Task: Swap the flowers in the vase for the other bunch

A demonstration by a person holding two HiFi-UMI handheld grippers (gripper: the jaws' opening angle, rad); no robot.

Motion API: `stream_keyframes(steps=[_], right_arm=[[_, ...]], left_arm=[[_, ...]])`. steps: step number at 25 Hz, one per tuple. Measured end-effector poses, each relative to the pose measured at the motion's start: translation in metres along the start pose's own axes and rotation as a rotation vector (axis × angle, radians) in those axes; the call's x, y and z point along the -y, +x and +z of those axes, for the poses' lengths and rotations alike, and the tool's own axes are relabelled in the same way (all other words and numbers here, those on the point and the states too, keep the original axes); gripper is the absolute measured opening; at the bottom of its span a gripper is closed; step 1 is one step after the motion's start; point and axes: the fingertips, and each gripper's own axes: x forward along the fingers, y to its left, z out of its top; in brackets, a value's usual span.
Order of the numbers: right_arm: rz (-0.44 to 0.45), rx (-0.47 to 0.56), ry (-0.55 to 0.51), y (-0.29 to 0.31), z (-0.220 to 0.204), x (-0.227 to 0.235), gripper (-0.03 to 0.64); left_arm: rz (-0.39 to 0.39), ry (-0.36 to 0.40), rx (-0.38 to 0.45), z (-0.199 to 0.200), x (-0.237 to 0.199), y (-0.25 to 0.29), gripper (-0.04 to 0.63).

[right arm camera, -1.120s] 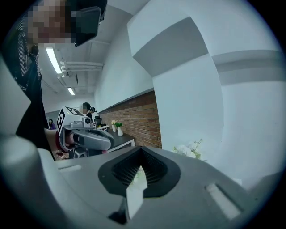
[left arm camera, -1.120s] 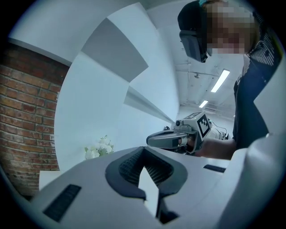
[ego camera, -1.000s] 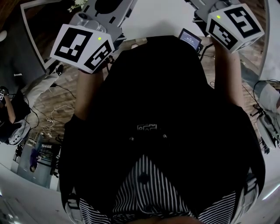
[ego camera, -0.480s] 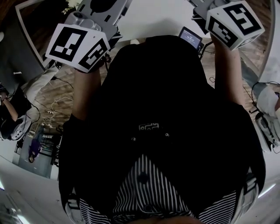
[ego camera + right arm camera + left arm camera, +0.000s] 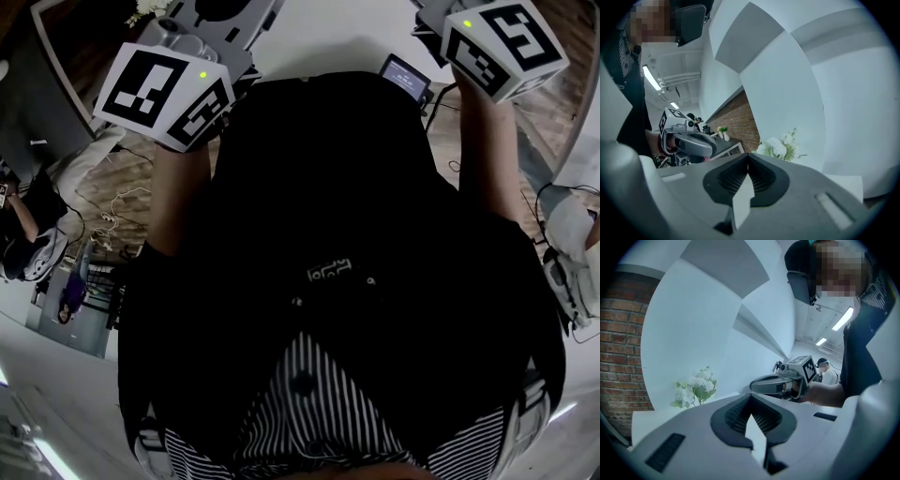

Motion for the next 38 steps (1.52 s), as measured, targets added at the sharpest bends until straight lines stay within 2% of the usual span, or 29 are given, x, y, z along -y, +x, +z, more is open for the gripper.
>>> stream_keyframes(steps=[11, 19, 24, 32, 38], right_arm=[[-0.056, -0.037, 0.027, 0.004, -0.008, 0.021, 0.003], [-0.116, -0.041, 0.038, 0.014, -0.010, 0.024, 0.003], [-0.109, -0.026, 0.033, 0.027, -0.005, 0.006, 0.003], [-0.138, -0.040, 0.001, 0.040, 0.008, 0.013, 0.003], [-0.206, -0.148, -0.046, 0.049, -0.006, 0.036, 0.005]], left_arm=[[-0.031, -0.001, -0.017, 0.010, -0.017, 0.005, 0.006], [-0.105, 0.020, -0.009, 0.013, -0.034, 0.014, 0.006], [-0.095, 0.015, 0.018, 0.005, -0.041, 0.000, 0.006], [-0.071, -0.032, 0.076, 0.006, -0.046, -0.021, 0.006], [-0.049, -0.072, 0.132, 0.008, -0.053, -0.040, 0.006]])
